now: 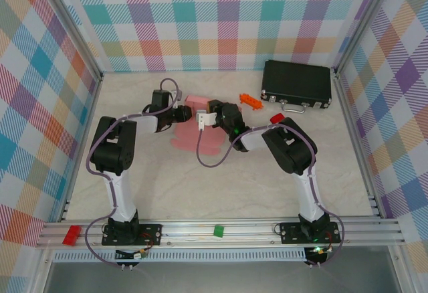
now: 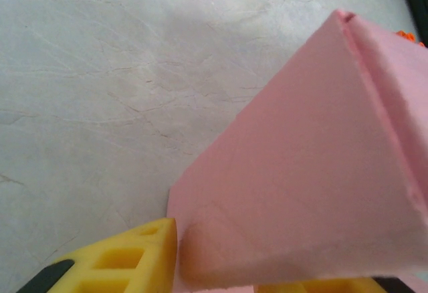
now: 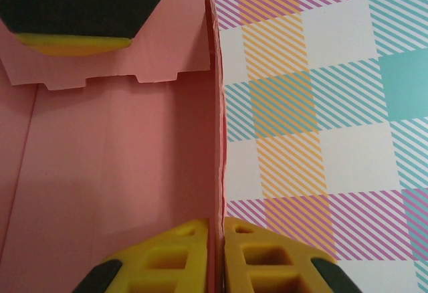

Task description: Fold the paper box

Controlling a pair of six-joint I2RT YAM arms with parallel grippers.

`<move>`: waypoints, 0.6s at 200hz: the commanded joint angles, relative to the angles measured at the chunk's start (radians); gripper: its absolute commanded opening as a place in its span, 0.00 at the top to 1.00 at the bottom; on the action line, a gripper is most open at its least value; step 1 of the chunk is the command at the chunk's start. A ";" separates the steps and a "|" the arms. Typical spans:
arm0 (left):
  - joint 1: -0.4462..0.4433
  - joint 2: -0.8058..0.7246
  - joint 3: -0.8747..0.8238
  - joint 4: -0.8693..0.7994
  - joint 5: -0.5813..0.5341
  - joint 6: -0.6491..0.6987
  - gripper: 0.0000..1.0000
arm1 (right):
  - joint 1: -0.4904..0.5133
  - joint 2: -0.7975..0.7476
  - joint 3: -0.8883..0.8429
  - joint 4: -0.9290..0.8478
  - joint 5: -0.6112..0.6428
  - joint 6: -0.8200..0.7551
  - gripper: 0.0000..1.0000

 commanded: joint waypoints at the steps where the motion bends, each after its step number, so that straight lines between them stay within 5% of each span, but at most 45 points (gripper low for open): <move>1: -0.012 -0.036 -0.014 0.052 -0.020 0.013 0.69 | 0.011 0.029 0.015 -0.035 -0.007 0.008 0.86; 120: -0.034 -0.038 -0.009 0.047 -0.058 0.044 0.89 | 0.017 0.030 0.018 -0.030 -0.007 0.011 0.85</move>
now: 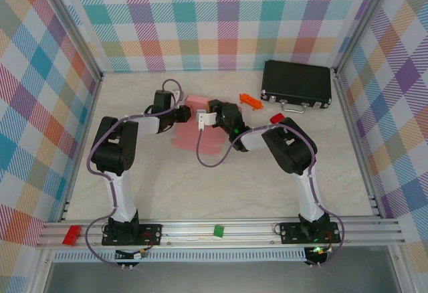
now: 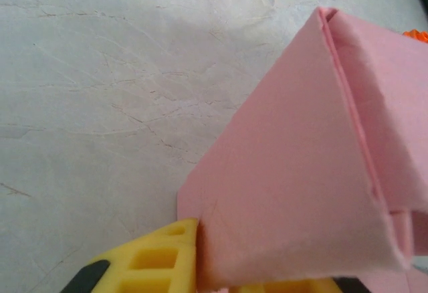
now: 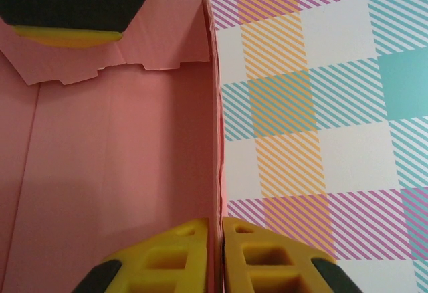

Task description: Fold the paper box

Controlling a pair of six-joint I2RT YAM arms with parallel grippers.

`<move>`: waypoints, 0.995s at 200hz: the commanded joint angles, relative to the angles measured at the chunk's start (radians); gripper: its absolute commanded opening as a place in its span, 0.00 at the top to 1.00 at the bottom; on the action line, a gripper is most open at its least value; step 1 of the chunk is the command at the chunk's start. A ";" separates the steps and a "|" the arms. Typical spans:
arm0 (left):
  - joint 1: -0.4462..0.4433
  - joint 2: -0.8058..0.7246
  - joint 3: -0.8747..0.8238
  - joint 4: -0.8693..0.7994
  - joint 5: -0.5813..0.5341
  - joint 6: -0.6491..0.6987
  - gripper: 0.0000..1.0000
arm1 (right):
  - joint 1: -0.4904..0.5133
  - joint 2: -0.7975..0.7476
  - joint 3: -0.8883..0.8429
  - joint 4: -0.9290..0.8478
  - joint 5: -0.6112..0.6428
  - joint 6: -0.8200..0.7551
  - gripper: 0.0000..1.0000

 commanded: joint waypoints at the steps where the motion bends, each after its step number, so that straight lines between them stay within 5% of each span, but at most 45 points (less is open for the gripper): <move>1: -0.018 -0.038 -0.005 0.028 0.000 0.016 0.89 | 0.016 0.031 0.015 -0.029 -0.010 0.011 0.85; 56: -0.030 -0.063 -0.024 0.006 -0.022 0.079 0.98 | 0.017 0.031 0.017 -0.013 -0.008 0.014 0.79; 137: -0.037 -0.126 -0.085 0.009 -0.089 0.087 0.98 | 0.024 -0.019 -0.030 0.073 0.027 0.034 0.35; 199: -0.069 -0.167 -0.134 0.008 -0.164 0.098 0.98 | 0.061 -0.151 -0.100 0.030 0.102 0.083 0.22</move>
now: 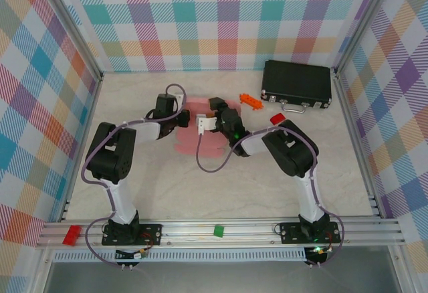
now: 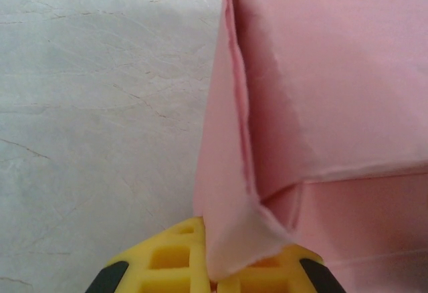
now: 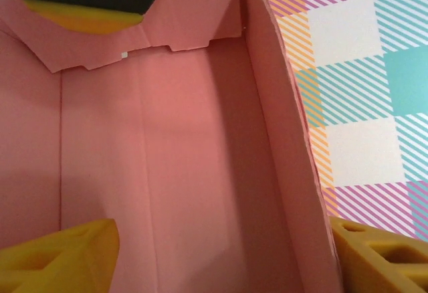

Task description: Fold the paper box

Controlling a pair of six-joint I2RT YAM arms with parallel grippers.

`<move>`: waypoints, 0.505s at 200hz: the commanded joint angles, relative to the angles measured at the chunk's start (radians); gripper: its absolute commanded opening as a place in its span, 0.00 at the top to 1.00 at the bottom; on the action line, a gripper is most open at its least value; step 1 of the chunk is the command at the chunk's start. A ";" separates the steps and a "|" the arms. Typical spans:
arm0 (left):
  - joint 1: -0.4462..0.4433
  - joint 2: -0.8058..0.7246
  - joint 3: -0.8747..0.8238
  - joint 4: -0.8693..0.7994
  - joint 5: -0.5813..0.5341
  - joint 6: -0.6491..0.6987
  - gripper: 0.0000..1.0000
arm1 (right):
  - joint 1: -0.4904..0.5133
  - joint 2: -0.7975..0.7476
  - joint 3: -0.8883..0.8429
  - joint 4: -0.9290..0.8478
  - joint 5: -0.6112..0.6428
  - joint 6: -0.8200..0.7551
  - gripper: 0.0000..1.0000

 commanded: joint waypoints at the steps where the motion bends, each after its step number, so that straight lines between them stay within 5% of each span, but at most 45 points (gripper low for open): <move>1: -0.016 -0.053 -0.027 0.009 -0.043 0.018 0.98 | 0.027 -0.100 -0.013 0.008 0.054 0.052 0.22; 53: -0.029 -0.101 -0.089 0.021 -0.110 -0.003 0.98 | 0.048 -0.279 -0.069 -0.178 0.076 0.277 0.18; 101: -0.048 -0.143 -0.125 -0.001 -0.169 -0.014 0.98 | 0.016 -0.423 0.043 -0.664 0.140 0.635 0.19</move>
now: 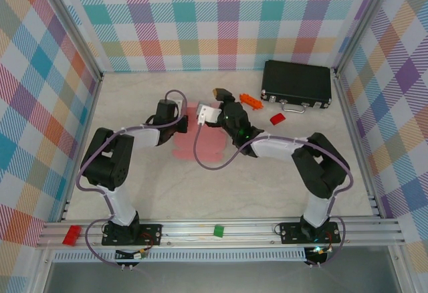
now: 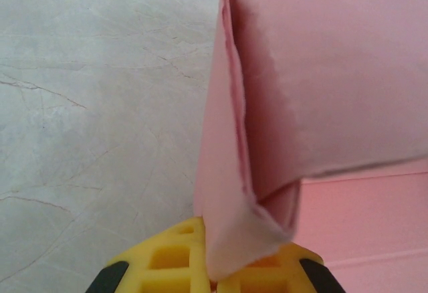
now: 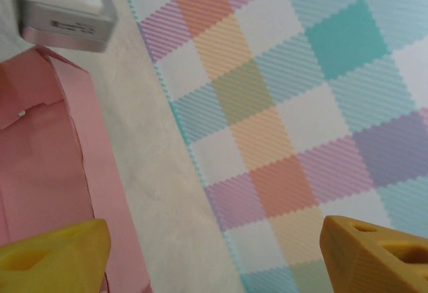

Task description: Fold the paper box

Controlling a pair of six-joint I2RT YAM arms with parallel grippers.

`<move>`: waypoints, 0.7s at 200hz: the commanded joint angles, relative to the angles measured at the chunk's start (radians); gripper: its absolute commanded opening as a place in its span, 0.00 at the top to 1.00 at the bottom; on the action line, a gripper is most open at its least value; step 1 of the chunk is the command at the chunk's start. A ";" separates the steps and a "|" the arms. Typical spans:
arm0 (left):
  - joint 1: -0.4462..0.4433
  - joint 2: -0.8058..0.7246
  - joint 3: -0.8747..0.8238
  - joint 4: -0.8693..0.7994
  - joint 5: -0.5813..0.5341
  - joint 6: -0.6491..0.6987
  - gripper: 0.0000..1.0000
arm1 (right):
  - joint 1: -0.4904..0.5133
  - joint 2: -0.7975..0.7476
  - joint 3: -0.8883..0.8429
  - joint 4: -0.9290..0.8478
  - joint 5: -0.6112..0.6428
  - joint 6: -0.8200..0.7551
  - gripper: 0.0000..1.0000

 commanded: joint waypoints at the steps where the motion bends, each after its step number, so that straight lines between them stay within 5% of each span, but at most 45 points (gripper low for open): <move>1: -0.015 -0.057 -0.024 0.001 -0.045 -0.011 0.98 | -0.029 -0.070 0.069 -0.310 0.036 0.285 0.19; 55: -0.028 -0.066 -0.046 0.002 -0.074 -0.013 0.98 | -0.219 -0.199 0.080 -0.590 -0.149 0.672 0.22; 140: -0.034 -0.054 -0.058 0.019 -0.072 -0.008 0.99 | -0.418 -0.011 0.196 -0.799 -0.399 0.818 0.34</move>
